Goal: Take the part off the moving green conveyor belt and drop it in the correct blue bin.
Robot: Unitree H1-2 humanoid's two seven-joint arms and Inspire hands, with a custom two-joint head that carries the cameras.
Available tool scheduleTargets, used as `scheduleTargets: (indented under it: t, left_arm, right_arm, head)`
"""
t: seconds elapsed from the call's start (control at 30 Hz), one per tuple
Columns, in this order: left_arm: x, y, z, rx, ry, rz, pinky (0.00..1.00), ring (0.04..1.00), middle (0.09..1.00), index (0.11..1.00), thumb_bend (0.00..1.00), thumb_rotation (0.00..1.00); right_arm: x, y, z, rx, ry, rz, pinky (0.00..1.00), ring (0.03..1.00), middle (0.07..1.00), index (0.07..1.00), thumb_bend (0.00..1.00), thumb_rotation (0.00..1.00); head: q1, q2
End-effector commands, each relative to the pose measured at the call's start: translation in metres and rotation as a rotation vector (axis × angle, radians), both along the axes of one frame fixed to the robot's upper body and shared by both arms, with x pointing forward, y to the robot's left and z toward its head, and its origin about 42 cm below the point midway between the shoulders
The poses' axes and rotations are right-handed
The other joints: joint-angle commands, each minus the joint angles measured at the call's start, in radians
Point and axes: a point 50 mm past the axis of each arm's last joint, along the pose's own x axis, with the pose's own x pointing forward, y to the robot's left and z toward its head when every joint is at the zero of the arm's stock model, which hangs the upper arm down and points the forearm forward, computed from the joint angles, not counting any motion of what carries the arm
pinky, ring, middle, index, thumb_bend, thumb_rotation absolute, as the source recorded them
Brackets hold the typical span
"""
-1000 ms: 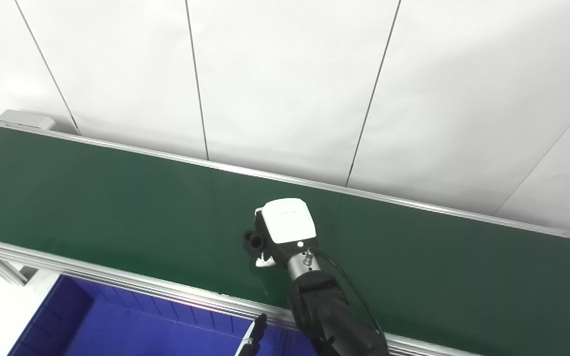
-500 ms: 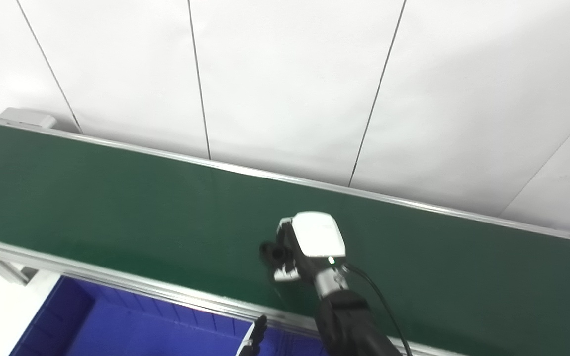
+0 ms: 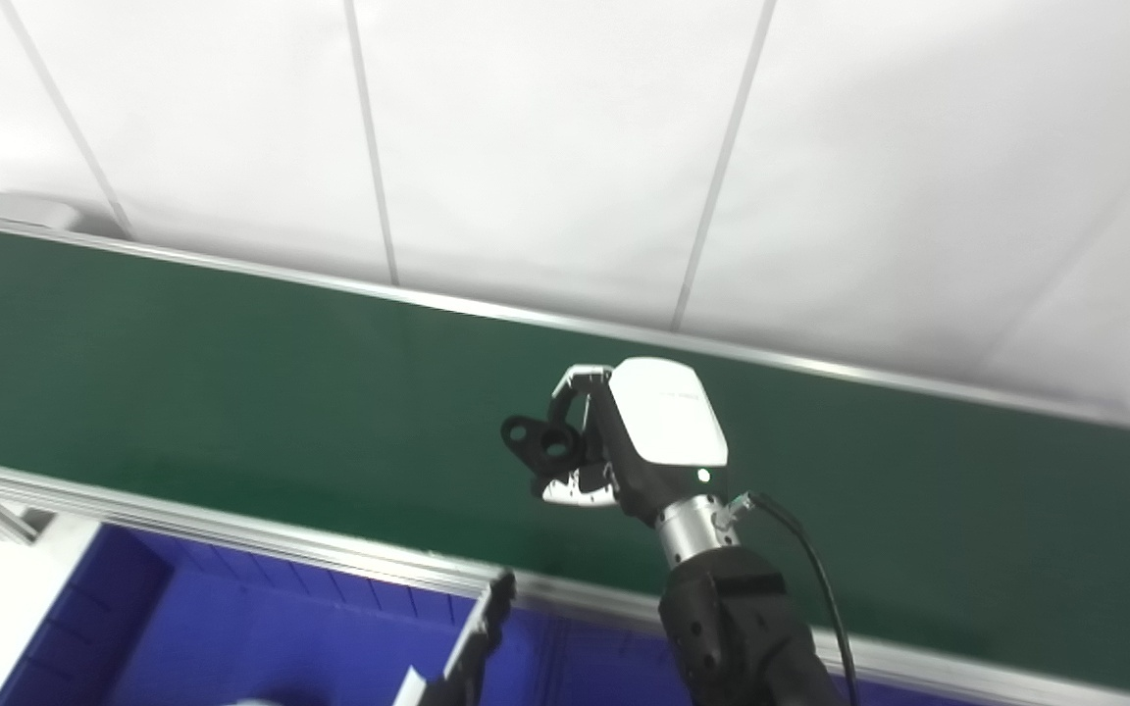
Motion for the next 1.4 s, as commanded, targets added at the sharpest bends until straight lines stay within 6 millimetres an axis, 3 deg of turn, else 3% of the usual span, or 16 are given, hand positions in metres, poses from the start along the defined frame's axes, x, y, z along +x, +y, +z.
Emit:
scheduleTargets:
  t: [0.0, 0.3, 0.5, 0.73, 1.07, 1.37]
  left_arm:
    - [0.005, -0.02, 0.018, -0.112, -0.039, 0.006, 1.0, 1.0, 1.0, 1.0, 1.0, 1.0]
    - [0.008, -0.001, 0.03, -0.172, -0.038, 0.008, 1.0, 1.0, 1.0, 1.0, 0.94, 0.98]
    - [0.01, 0.012, 0.04, -0.19, -0.031, 0.018, 1.0, 1.0, 1.0, 1.0, 0.94, 0.96]
    - [0.017, 0.023, 0.052, -0.216, -0.013, 0.028, 1.0, 1.0, 1.0, 1.0, 0.92, 0.94]
    - [0.022, 0.032, 0.058, -0.194, -0.008, 0.017, 1.0, 1.0, 1.0, 1.0, 0.92, 0.95]
    - [0.022, 0.035, 0.061, -0.175, 0.0, 0.009, 1.0, 1.0, 1.0, 1.0, 0.91, 0.96]
  right_arm:
    - [-0.006, -0.001, 0.028, 0.056, -0.06, -0.027, 0.1, 0.152, 0.242, 0.489, 0.51, 0.13]
    - [-0.038, -0.029, 0.049, 0.028, -0.034, -0.075, 0.11, 0.176, 0.272, 0.489, 0.51, 0.13]
    - [-0.06, -0.031, 0.065, 0.006, -0.015, -0.083, 0.1, 0.157, 0.248, 0.489, 0.51, 0.13]
    - [-0.096, -0.04, 0.076, -0.016, 0.013, -0.098, 0.11, 0.17, 0.264, 0.487, 0.5, 0.14]
    - [-0.155, -0.073, 0.05, -0.04, 0.135, -0.174, 0.12, 0.188, 0.29, 0.486, 0.5, 0.13]
    - [-0.171, -0.08, 0.013, -0.078, 0.237, -0.209, 0.12, 0.182, 0.28, 0.487, 0.51, 0.13]
  head:
    - [-0.02, 0.01]
    - [-0.138, 0.096]
    - [-0.226, 0.149]
    - [-0.275, 0.179]
    - [-0.286, 0.193]
    - [-0.287, 0.199]
